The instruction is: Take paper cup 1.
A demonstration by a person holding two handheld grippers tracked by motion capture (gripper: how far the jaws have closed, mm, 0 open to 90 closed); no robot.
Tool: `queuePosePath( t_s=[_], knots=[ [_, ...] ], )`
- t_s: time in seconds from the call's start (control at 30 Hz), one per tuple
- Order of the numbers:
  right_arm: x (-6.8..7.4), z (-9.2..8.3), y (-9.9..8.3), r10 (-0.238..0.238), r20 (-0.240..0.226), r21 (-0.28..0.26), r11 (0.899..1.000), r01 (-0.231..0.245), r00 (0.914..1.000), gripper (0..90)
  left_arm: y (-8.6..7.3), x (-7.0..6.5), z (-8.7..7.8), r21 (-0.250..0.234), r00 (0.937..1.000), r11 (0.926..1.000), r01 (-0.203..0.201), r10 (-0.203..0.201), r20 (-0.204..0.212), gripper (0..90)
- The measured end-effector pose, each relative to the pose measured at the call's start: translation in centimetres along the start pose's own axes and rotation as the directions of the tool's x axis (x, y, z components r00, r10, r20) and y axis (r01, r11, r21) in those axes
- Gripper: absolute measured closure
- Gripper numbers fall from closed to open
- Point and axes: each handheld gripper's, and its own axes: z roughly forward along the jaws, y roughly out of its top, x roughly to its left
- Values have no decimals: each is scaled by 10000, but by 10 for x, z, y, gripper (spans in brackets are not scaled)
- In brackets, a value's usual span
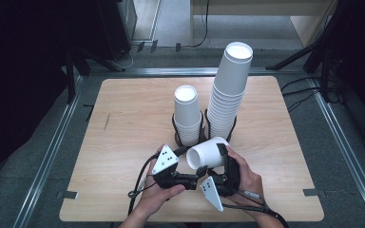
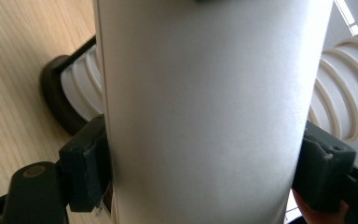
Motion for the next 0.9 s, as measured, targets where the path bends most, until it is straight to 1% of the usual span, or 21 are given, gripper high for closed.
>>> queuePosePath(
  t_s=[0.07,0.1,0.27,0.47,0.5,0.57,0.73,0.77,0.83,0.9],
  knots=[
    [1,0,1,-35,-46,-83,10000,35,10000,186,0,-1,0,4,10000,10000,-20,20,27,105],
    [1,-1,2,-125,-58,-115,9999,125,9999,186,0,-1,0,13,10000,10000,-28,28,74,126],
    [4,-2,4,-325,-131,-290,9991,322,9994,185,-1,-2,2,178,9998,9997,-143,141,103,145],
    [5,-3,6,-401,-123,-399,9984,396,9991,183,-1,-3,3,270,9997,9995,-170,165,187,189],
    [6,-3,6,-481,-77,-411,9980,478,9988,179,-1,-4,3,296,9996,9993,-227,222,169,190],
    [7,-3,6,-450,-59,-432,9981,447,9990,177,-1,-4,2,326,9995,9991,-275,269,189,192],
    [6,-4,5,-394,-42,-497,9980,391,9992,172,-1,-3,2,298,9994,9993,-210,202,277,194],
    [7,-4,5,-440,20,-503,9978,440,9990,169,-1,-2,2,302,9993,9995,-108,98,349,195],
    [7,-4,5,-455,36,-525,9976,456,9990,169,-1,-1,2,313,9992,9994,-111,99,392,195],
    [8,-4,5,-575,41,-604,9965,577,9983,164,-1,0,1,324,9990,9994,-124,110,427,201]
  ],
)
